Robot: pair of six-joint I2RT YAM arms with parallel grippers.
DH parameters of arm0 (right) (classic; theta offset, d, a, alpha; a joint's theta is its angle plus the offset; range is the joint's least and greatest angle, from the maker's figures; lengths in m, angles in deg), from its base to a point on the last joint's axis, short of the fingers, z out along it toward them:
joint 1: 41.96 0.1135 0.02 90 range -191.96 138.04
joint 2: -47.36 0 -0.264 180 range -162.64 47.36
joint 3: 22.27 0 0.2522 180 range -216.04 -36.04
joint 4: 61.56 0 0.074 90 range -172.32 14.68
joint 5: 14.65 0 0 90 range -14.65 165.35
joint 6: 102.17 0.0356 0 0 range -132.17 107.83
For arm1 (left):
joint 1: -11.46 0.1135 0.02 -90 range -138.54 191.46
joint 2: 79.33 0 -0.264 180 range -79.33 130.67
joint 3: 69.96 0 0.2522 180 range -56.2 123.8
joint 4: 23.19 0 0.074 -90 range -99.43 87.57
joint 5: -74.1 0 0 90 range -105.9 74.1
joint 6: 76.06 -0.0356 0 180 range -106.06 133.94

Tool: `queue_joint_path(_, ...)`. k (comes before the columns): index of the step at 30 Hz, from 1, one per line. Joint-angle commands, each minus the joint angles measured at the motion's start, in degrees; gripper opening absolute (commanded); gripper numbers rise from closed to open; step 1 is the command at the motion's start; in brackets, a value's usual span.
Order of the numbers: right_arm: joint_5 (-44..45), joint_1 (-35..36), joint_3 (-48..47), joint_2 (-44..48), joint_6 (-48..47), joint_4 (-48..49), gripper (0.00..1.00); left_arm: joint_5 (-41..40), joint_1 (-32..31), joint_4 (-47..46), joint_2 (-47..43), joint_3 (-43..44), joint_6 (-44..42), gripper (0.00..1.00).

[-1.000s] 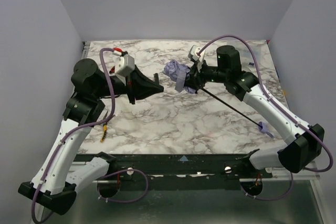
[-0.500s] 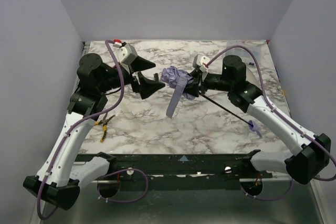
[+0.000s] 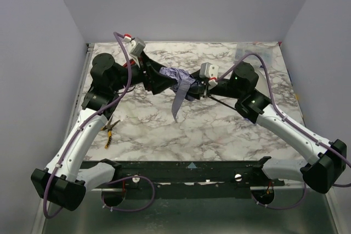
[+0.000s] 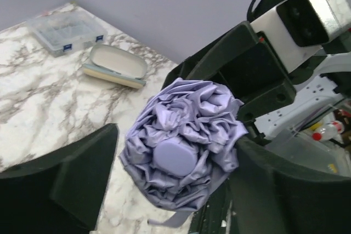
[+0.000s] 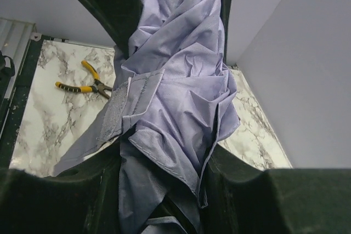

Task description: Open the umbrella

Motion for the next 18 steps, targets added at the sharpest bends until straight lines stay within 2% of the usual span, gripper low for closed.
queue_joint_path(1, 2.01, 1.54, -0.22, -0.40, 0.70, 6.69, 0.01, 1.72, -0.53, -9.29, 0.58, -1.45, 6.76, 0.57)
queue_joint_path(2, 2.79, 1.56, -0.12, -0.41, 1.48, 7.30, 0.02, 1.92, -0.62, -9.60, 0.52, -1.69, 6.79, 0.37)
queue_joint_path(5, 4.47, 1.56, -0.12, -0.20, 3.03, 7.65, 0.06, 2.69, -0.62, -9.46, -0.44, -2.33, 5.66, 0.00)
queue_joint_path(6, 4.99, 1.56, -0.03, 0.14, 3.28, 7.34, 0.10, 3.15, -0.60, -9.50, -0.83, -2.30, 4.88, 0.00)
queue_joint_path(8, 6.43, 1.56, 0.06, 0.66, 4.39, 5.79, 0.37, 3.75, -0.54, -9.54, -1.95, -1.81, 2.16, 0.00)
queue_joint_path(9, 7.46, 1.52, -0.07, 0.92, 4.83, 3.95, 0.56, 3.95, -0.53, -9.34, -2.40, -1.27, 0.54, 0.00)
queue_joint_path(12, 12.29, 1.51, -0.55, 2.07, 8.33, -2.81, 0.88, 3.23, -0.48, -6.30, -3.06, 2.14, -5.58, 0.00)
queue_joint_path(14, 13.43, 1.56, -0.03, 3.25, 9.89, -6.91, 0.94, 3.48, -0.15, -3.97, -2.69, 4.77, -8.23, 0.00)
queue_joint_path(18, 12.26, 1.53, 1.63, 5.75, 10.00, -14.41, 0.94, 4.00, 0.96, -1.46, -2.32, 8.50, -11.05, 0.00)
